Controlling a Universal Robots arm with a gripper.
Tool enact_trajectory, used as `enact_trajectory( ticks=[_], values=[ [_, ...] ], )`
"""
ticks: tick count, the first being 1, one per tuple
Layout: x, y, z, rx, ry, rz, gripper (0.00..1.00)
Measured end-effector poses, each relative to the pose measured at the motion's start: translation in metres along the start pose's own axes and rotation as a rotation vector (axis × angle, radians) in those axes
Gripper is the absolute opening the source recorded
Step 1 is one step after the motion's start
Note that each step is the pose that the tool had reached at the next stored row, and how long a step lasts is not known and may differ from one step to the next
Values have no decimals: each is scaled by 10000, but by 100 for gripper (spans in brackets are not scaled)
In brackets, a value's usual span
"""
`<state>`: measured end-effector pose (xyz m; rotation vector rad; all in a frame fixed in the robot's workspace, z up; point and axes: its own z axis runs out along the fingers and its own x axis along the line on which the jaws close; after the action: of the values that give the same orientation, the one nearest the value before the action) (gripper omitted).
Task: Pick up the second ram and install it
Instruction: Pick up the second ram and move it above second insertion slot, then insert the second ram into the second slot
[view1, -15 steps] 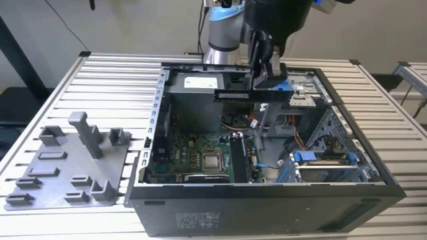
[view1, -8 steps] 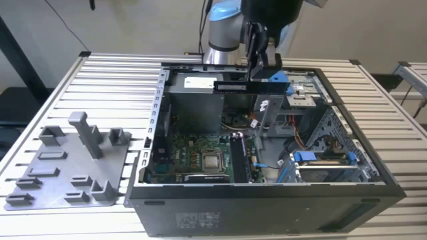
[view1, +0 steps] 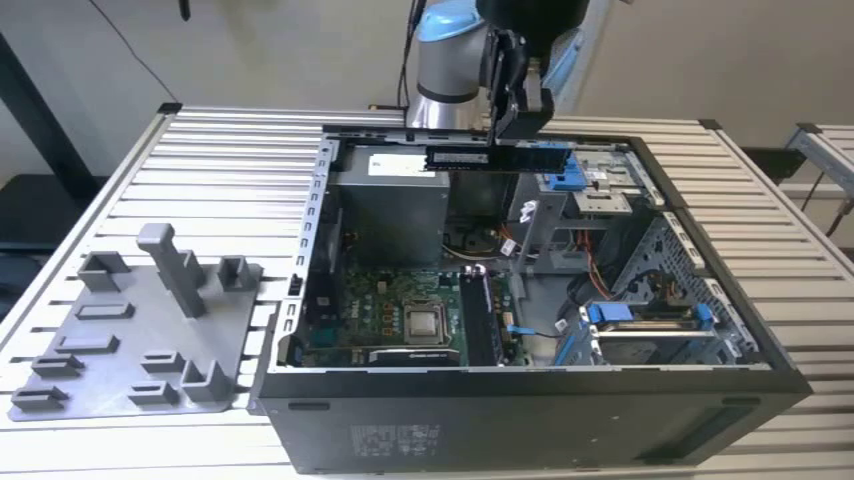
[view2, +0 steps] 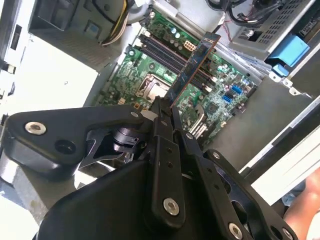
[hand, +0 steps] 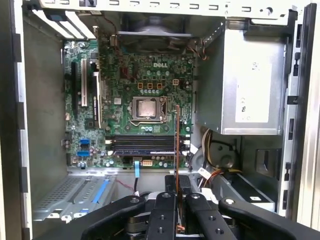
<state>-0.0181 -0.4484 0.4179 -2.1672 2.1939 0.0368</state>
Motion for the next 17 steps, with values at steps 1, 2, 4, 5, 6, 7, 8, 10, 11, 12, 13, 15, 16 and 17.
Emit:
enact_trajectory(
  ticks=[1,2,4,5,6,7,8,10,11,12,13,15,16,17],
  values=[
    [-1,0,0,0,1,0,14],
    [-1,0,0,0,-1,0,14],
    [-1,-4,0,1,0,0,14],
    [-1,-6,0,1,-1,1,14],
    [-1,-7,0,0,0,0,14],
    [-1,-7,0,0,-1,0,14],
    [-1,-7,0,0,-1,0,14],
    [-1,-7,0,0,-1,0,14],
    [-1,-7,0,1,-1,0,14],
    [-1,-7,0,1,0,0,14],
    [-1,-8,0,1,-1,0,14],
    [-1,-8,1,1,-1,7,14],
    [-1,-8,1,2,0,26,14],
    [-1,-8,1,5,1,76,14]
  ],
)
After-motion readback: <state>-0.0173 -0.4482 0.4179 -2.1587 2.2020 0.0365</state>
